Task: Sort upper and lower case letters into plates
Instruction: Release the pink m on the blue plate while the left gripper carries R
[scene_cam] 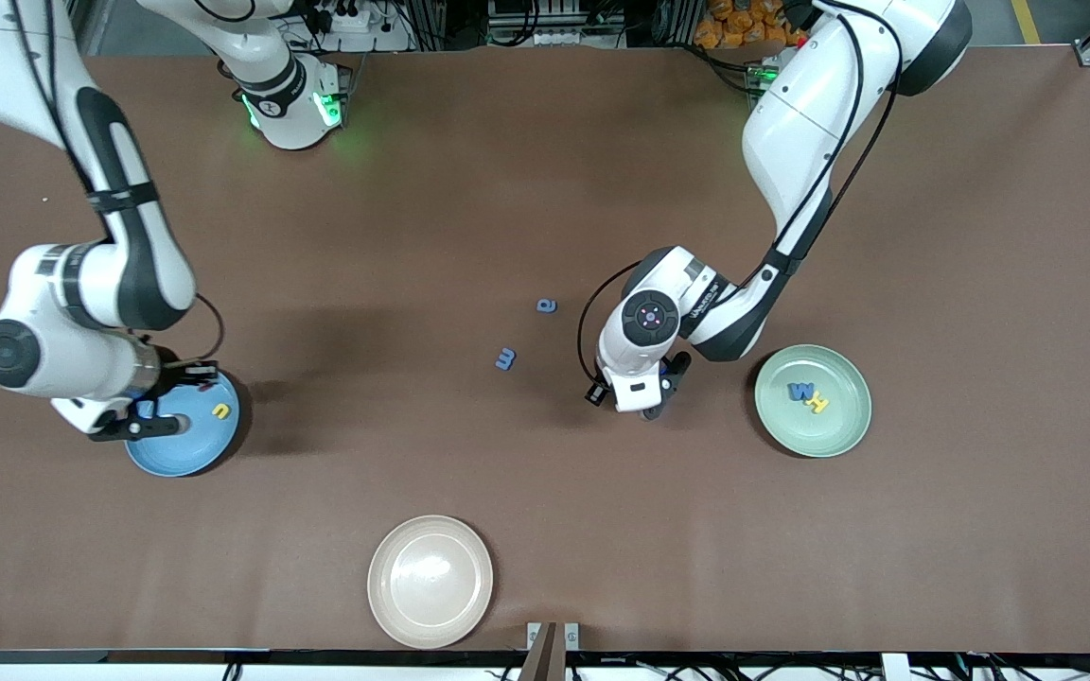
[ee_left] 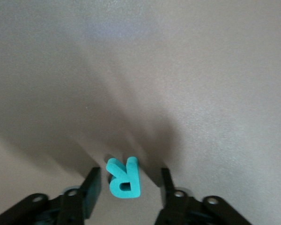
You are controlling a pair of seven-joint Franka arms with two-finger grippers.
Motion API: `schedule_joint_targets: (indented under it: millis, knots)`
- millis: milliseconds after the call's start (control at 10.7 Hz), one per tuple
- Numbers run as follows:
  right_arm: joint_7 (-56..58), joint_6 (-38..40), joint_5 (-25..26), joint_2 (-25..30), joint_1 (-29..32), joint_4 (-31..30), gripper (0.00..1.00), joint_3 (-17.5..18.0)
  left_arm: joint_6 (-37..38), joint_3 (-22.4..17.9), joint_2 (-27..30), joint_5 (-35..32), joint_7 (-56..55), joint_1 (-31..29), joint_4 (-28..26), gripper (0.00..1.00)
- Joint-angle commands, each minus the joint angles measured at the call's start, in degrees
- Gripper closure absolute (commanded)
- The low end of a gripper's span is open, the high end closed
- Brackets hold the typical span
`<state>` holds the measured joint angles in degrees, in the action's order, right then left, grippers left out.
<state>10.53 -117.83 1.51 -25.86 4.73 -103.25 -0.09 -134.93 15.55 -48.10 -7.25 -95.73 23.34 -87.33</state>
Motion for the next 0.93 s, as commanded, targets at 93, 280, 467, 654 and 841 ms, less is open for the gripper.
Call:
schedule_joint_targets:
  millis: [93,280,467,654,841]
  knots:
    - [4.6,-3.8,1.4,-1.8,3.9,-0.5,0.76,1.5,-0.2,-0.3,1.9,-2.3,1.1,-0.6,0.2,1.0]
    - [4.5,-4.7,1.4,-2.0,3.9,-0.2,0.02,1.5,3.1,0.0,4.7,-3.4,8.0,-3.2,0.2,1.0]
    - [3.6,-4.4,1.2,-2.3,3.6,0.9,0.0,1.5,9.9,0.4,8.7,-3.0,19.0,-7.5,0.2,1.0]
    - [0.7,-4.0,0.5,-2.7,1.3,1.9,0.0,1.5,15.4,0.5,12.0,-1.2,30.6,-10.9,0.1,1.0]
    - [-6.1,-4.0,0.4,-2.9,-1.6,2.1,0.0,1.6,20.7,0.8,14.0,-0.4,42.4,-14.6,-0.3,1.0]
